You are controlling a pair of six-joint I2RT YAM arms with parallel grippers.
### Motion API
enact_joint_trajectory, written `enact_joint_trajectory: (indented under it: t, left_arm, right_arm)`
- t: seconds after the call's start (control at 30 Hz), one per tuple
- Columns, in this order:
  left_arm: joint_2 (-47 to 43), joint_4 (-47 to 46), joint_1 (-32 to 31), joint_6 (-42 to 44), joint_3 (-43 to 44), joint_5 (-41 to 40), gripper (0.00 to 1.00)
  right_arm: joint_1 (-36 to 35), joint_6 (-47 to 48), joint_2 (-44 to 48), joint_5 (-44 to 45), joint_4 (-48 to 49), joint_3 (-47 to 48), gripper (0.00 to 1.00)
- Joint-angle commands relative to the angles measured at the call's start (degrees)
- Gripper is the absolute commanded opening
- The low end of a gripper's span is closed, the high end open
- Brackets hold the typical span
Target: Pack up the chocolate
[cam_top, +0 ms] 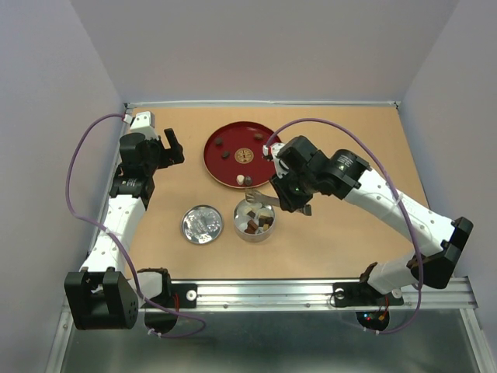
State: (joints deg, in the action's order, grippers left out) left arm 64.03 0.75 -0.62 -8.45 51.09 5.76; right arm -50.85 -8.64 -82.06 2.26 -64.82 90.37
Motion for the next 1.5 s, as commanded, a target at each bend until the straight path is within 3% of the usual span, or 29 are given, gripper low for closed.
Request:
enact_joint_trajectory:
  t: [0.0, 0.33, 0.7, 1.3, 1.47]
  left_arm:
    - [-0.1, -1.4, 0.2, 0.3, 1.1, -0.3, 0.99]
    - [-0.3, -1.4, 0.2, 0.4, 1.1, -0.3, 0.99]
    - [-0.6, -1.3, 0.2, 0.3, 1.1, -0.4, 0.99]
    - [-0.8, -1.3, 0.2, 0.4, 1.2, -0.3, 0.99]
    - [-0.9, -1.3, 0.2, 0.3, 1.1, -0.3, 0.99]
  right_arm:
    - [-1.1, -1.7, 1.9, -3.4, -1.4, -1.2, 0.26]
    - [-3.0, -2.6, 1.9, -3.3, -2.8, -1.9, 0.26]
    - [-3.0, -4.0, -0.3, 3.6, -5.2, -2.1, 0.26]
    - [-3.1, -7.1, -1.1, 4.2, -7.3, -2.0, 0.26]
    - [-3.1, -7.4, -1.8, 5.7, -7.5, -1.6, 0.3]
